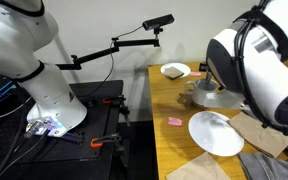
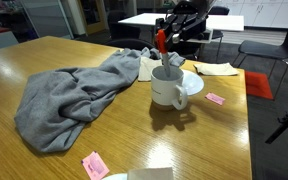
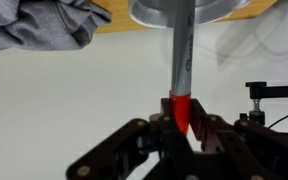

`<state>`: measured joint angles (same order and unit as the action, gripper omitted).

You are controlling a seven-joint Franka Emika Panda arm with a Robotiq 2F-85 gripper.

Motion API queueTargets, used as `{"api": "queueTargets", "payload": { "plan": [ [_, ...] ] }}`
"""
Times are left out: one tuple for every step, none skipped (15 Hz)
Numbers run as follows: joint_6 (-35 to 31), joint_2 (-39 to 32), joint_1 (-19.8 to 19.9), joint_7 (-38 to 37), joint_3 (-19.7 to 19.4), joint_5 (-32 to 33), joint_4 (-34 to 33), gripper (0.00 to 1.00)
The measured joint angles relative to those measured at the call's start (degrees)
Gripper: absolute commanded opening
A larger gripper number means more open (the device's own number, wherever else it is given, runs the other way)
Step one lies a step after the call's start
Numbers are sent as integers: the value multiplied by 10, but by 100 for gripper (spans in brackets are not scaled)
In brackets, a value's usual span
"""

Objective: Put the red marker inside the white mug

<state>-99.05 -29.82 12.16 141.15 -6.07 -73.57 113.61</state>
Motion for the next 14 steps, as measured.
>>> {"api": "queueTargets", "payload": {
  "plan": [
    [0, -4, 0, 5, 0, -4, 0, 6],
    [-1, -8, 0, 7, 0, -7, 0, 6],
    [-1, -13, 0, 11, 0, -10, 1, 6],
    [-1, -18, 0, 15, 0, -13, 1, 6],
    [-3, -22, 0, 16, 0, -16, 1, 23],
    [-4, -26, 0, 16, 0, -17, 2, 48],
    [-6, -29, 0, 16, 0, -19, 2, 48],
    [-8, -33, 0, 16, 0, -21, 3, 53],
    [-9, -35, 0, 16, 0, -22, 3, 59],
    [-9, -36, 0, 16, 0, -24, 3, 67],
    [-9, -36, 0, 16, 0, -25, 3, 74],
    [-10, -36, 0, 16, 0, -27, 3, 81],
    [-10, -36, 0, 16, 0, -29, 3, 89],
    [-10, -36, 0, 16, 0, -30, 3, 96]
  ]
}}
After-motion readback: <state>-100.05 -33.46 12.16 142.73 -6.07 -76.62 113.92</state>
